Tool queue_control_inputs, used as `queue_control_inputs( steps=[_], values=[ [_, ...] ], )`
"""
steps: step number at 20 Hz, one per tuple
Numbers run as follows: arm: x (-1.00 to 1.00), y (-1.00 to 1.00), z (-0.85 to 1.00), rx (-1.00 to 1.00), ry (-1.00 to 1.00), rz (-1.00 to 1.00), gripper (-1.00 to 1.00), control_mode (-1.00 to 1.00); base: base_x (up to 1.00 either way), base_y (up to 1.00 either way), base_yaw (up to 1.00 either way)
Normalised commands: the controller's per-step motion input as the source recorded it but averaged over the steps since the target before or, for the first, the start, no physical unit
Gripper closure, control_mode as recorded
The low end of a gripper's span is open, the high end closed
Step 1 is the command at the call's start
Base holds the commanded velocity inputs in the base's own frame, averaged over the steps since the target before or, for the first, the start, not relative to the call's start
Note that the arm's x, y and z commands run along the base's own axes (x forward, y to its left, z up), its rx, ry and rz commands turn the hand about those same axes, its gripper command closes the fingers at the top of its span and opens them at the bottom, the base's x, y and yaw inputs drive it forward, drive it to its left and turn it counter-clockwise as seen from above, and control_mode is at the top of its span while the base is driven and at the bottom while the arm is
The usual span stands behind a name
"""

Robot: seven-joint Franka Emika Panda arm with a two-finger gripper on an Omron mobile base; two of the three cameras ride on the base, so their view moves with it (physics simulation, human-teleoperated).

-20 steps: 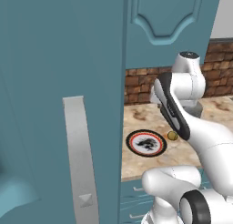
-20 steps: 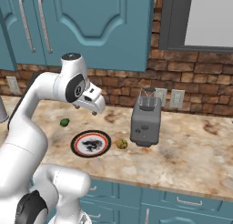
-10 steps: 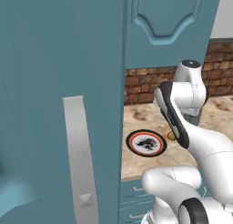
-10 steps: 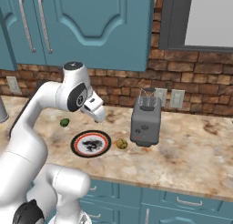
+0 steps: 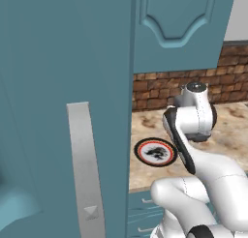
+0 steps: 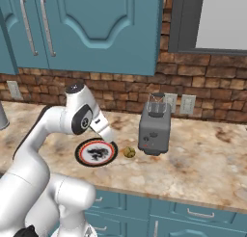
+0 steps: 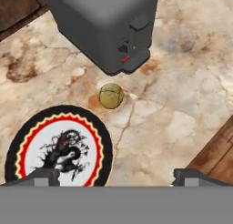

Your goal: Pick the avocado and bread from the counter and place them on the plate. Then pick the jam from the cabinet and place it next to the plate. Lastly close the cabinet door.

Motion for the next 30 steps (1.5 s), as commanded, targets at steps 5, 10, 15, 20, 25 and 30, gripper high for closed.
queue_control_inputs(
  steps=[5,10,15,20,25,30],
  values=[
    [0.13,-0.07,-0.37,-0.10,-0.08,-0.10,-1.00,-1.00,0.00,0.00,0.00],
    [0.20,-0.08,-0.27,-0.07,-0.06,-0.03,-1.00,-1.00,0.00,0.00,0.00],
    [0.07,-0.30,-0.23,0.00,-0.01,-0.04,-1.00,-1.00,0.00,0.00,0.00],
    [0.01,-0.29,-0.12,0.00,0.01,-0.02,-1.00,-1.00,0.00,0.00,0.00],
    [0.16,-0.08,-0.11,0.00,-0.01,-0.01,-1.00,-1.00,0.00,0.00,0.00],
    [0.17,-0.07,-0.23,0.00,0.00,-0.01,-1.00,-1.00,0.00,0.00,0.00]
  ],
)
